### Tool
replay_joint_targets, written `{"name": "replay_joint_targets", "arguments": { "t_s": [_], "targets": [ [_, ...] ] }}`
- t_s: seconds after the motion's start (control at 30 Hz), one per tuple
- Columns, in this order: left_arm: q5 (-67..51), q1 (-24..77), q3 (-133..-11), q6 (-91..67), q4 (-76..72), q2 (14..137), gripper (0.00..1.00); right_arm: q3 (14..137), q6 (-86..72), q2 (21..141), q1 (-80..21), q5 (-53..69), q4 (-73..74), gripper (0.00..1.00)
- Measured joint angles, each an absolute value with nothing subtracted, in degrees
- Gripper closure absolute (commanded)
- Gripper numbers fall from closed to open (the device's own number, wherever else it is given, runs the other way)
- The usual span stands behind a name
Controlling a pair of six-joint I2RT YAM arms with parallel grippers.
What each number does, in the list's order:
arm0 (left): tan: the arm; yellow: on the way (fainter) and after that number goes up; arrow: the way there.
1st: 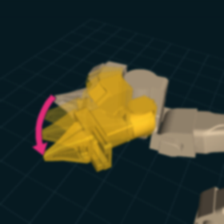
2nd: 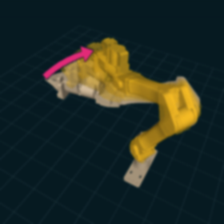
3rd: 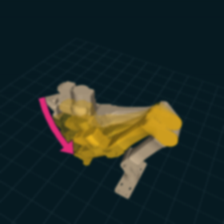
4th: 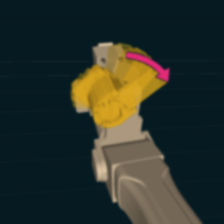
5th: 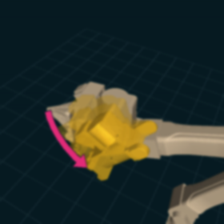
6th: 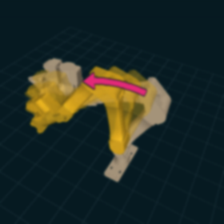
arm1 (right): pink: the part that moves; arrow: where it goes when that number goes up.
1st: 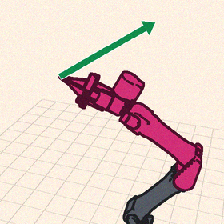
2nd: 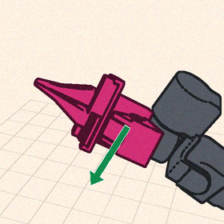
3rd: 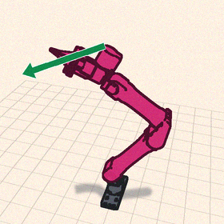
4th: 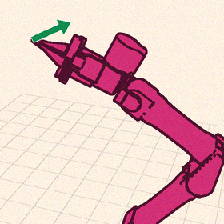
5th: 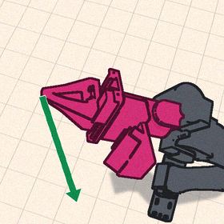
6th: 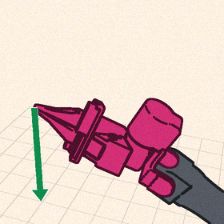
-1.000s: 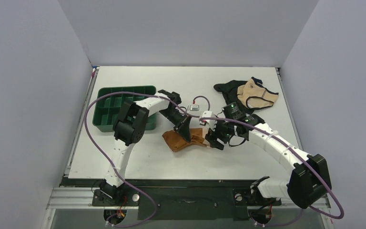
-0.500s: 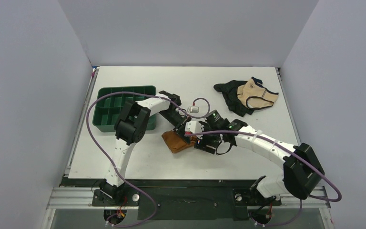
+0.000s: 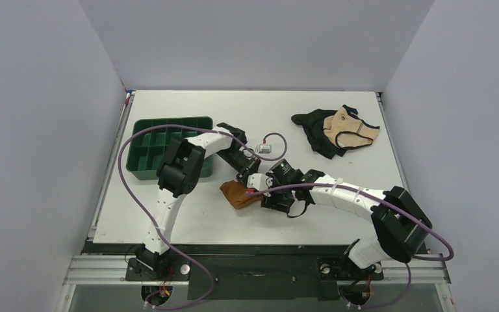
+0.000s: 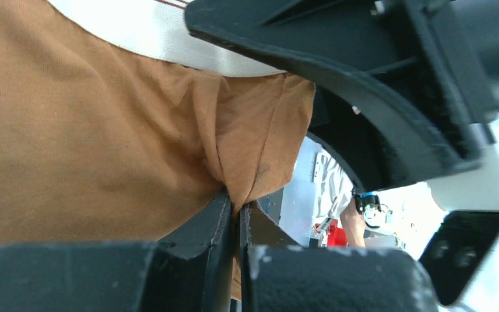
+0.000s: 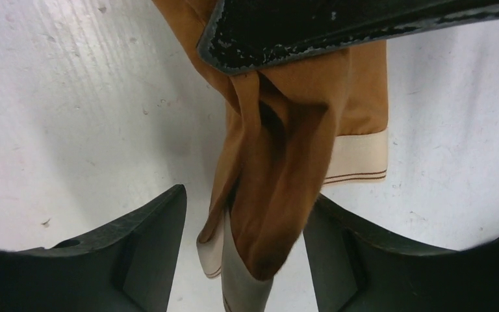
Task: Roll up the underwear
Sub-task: Fold the underwear at the center of the board.
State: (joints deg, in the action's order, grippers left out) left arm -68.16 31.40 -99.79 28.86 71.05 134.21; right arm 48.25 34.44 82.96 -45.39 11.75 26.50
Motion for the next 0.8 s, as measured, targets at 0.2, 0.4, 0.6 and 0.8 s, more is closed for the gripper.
{"name": "replay_joint_targets", "arguments": {
  "t_s": [0.2, 0.4, 0.6, 0.8],
  "targets": [
    [-69.1, 31.4, -101.4, 31.6, 74.2, 135.6, 1.0, 47.2, 35.1, 84.9, -45.5, 9.0, 24.3, 0.56],
    [-69.4, 31.4, -102.3, 33.9, 77.0, 136.4, 1.0, 47.2, 35.4, 84.9, -45.5, 8.2, 23.6, 0.85],
    [-69.3, 31.4, -102.7, 35.0, 78.0, 136.6, 0.99, 47.2, 35.3, 84.9, -45.6, 8.3, 24.3, 1.0],
    [-67.1, 31.4, -100.9, 32.3, 74.5, 136.0, 0.72, 47.9, 34.8, 84.8, -45.8, 9.4, 27.4, 1.0]
  ]
}}
